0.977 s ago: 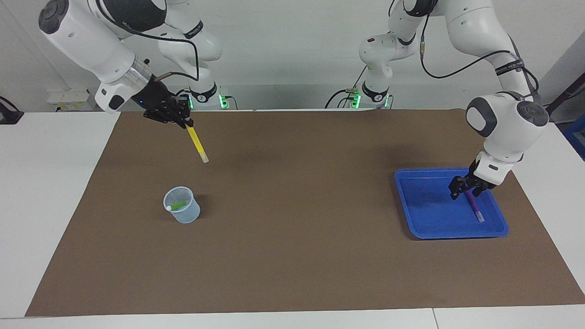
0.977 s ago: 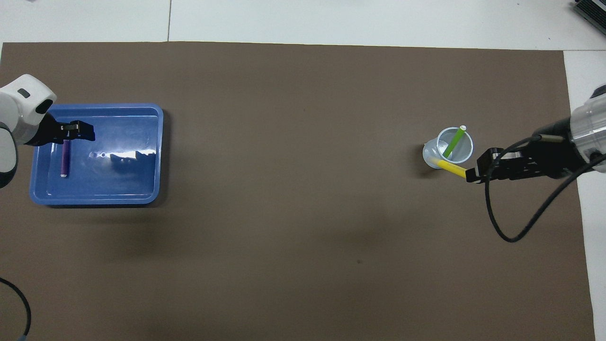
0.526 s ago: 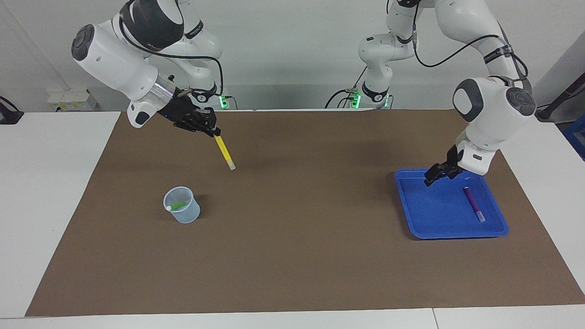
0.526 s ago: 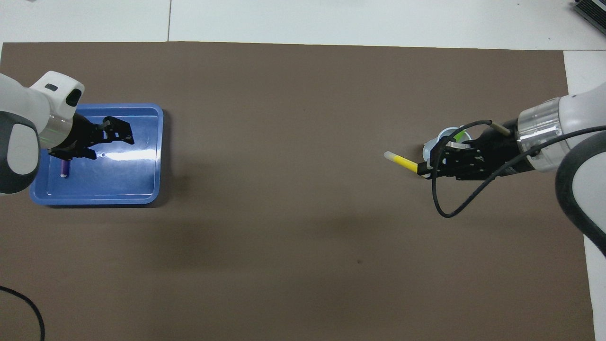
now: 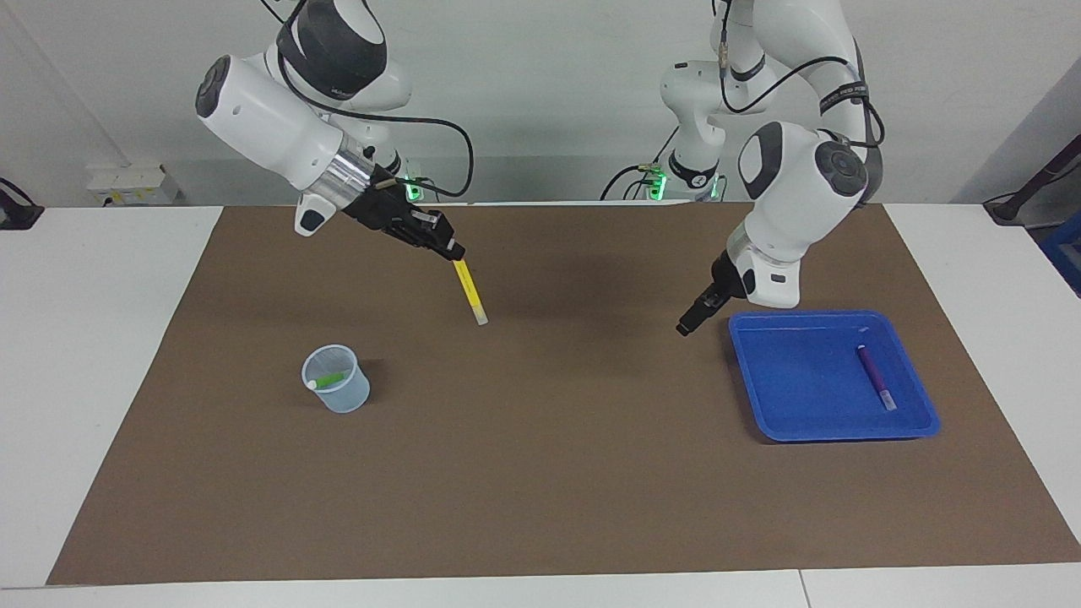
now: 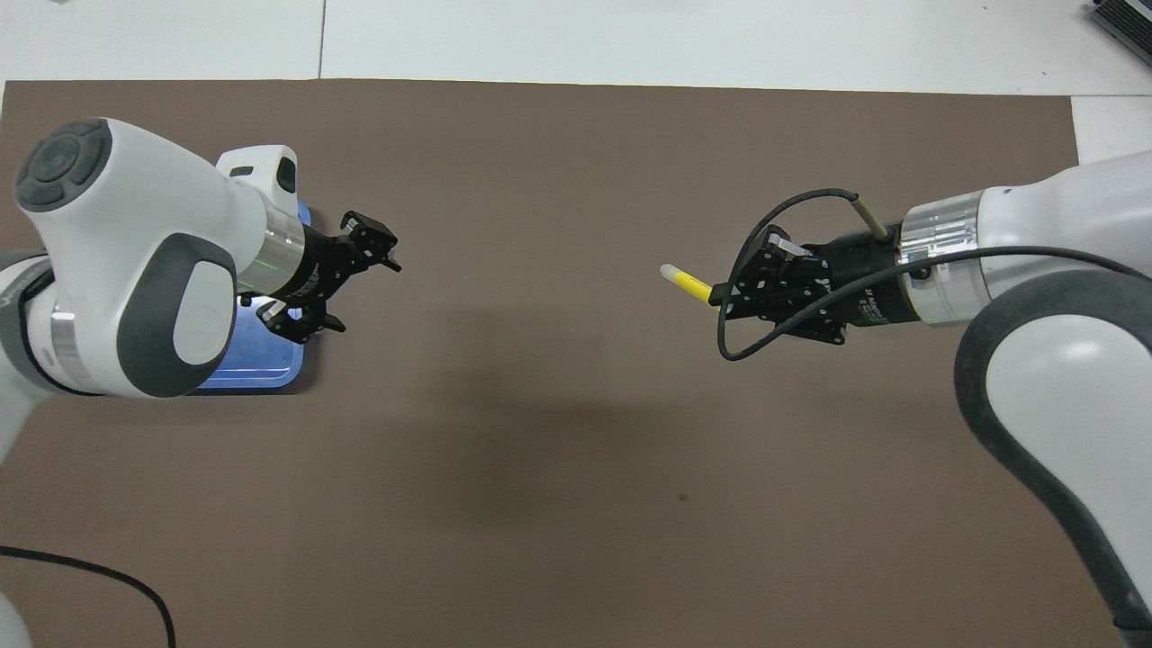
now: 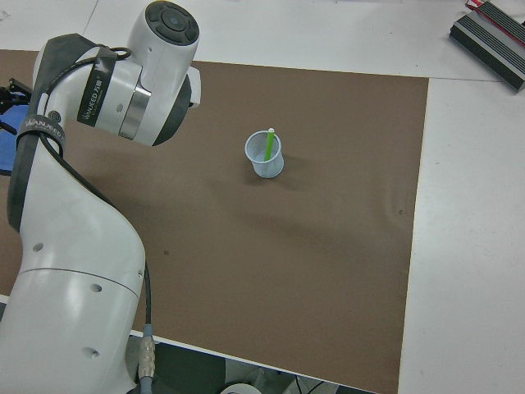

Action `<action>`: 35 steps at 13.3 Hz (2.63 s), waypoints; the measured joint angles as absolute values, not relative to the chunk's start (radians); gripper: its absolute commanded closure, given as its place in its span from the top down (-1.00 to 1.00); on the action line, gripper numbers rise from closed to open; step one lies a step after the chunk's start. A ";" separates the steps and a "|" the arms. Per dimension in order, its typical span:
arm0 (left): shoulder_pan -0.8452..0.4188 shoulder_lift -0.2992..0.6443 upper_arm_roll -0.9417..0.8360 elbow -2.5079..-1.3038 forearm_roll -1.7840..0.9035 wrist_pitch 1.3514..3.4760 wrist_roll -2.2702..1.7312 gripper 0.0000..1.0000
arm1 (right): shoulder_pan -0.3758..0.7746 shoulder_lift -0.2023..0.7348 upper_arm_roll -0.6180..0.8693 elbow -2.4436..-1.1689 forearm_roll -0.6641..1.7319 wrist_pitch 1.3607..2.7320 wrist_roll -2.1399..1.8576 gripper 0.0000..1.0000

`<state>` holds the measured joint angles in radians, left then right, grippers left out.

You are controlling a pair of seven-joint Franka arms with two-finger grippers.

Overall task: Right arm passes pens to left for tray arrangement
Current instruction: 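Carry the yellow pen toward the left gripper while the left gripper approaches, then grasp the yellow pen with the left gripper and open the right gripper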

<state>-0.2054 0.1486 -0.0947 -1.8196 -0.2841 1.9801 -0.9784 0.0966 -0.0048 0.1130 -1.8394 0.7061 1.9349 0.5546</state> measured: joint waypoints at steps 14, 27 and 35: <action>-0.376 0.148 -0.250 -1.796 -0.418 2.364 -1.656 1.00 | 0.218 0.022 0.114 -1.869 0.785 2.129 0.765 -1.00; -0.469 0.154 -0.249 -1.874 -0.421 2.567 -1.770 -0.18 | 0.218 0.022 0.114 -1.883 0.785 2.129 0.765 -1.00; -0.473 0.154 -0.243 -1.871 -0.421 2.590 -1.819 -1.00 | 0.219 0.020 0.112 -1.889 0.785 2.126 0.765 -1.00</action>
